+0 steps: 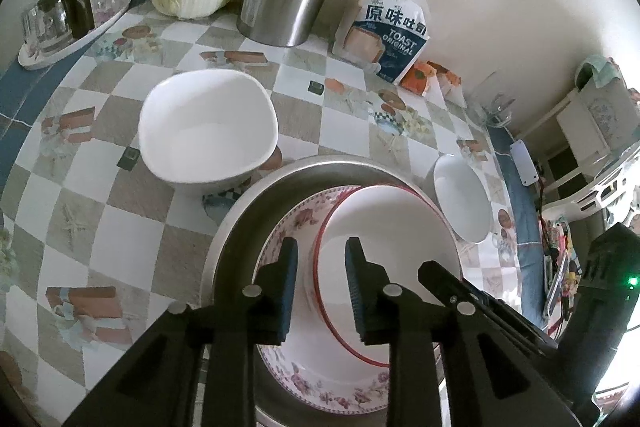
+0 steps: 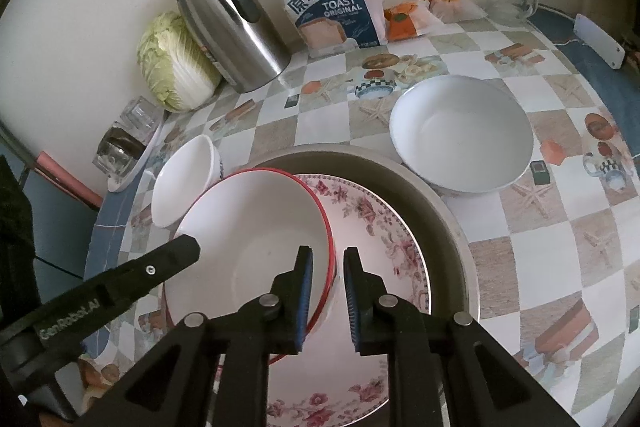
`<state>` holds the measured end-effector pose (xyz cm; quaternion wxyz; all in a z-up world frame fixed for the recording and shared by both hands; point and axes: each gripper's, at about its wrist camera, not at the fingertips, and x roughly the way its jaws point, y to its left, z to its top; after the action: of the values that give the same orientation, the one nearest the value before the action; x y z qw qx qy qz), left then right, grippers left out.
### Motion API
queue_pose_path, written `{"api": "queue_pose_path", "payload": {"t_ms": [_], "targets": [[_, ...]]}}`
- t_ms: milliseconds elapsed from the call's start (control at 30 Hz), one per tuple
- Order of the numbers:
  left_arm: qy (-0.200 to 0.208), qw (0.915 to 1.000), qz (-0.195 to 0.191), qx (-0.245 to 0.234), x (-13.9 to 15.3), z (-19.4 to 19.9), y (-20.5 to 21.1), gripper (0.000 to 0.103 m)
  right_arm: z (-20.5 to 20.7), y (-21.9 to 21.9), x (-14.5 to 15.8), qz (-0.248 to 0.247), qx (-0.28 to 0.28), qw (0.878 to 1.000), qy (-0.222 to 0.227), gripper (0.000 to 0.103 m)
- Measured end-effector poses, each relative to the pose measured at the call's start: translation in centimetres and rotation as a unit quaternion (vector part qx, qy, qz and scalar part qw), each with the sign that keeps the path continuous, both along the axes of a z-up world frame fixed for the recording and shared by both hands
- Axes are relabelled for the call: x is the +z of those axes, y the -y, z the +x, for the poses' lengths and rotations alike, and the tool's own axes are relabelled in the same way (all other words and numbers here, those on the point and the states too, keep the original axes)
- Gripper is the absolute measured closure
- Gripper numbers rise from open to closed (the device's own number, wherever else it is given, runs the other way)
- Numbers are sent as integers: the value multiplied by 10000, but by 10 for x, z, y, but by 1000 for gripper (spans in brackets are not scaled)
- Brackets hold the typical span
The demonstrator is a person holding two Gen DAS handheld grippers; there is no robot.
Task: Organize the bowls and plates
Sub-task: 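Lower the red-rimmed bowl onto the rose-patterned plate with both tools, then open both tools and release the red-rimmed bowl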
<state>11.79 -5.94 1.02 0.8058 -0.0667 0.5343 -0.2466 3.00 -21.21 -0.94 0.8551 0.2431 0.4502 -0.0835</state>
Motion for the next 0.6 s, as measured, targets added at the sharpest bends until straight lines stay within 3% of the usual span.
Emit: {"api": "queue_pose_path", "payload": {"t_ms": [67,167,267,333,400,533,600], "targets": [[26,10000,-10,27,3,0,-2,76,-1,1,1,-5,8,10000,18,84],[79,9999,-22,92,8,0,-6,63,-3,2,3,-44,-5,10000,46,83],[163,9998,-19,145,14,-1,-10,53,-5,4,8,-64,-32,9999,94,69],[267,9994,53,189,20,-2,-12,44,-7,4,12,-116,-46,9998,159,53],[357,9990,110,235,23,-3,-14,41,-8,4,16,-165,-62,9996,215,43],[528,9974,248,421,29,-3,-21,22,-11,4,20,-292,-130,9991,273,35],[581,9965,344,485,29,-1,-23,22,-12,4,21,-350,-171,9989,275,30]]}}
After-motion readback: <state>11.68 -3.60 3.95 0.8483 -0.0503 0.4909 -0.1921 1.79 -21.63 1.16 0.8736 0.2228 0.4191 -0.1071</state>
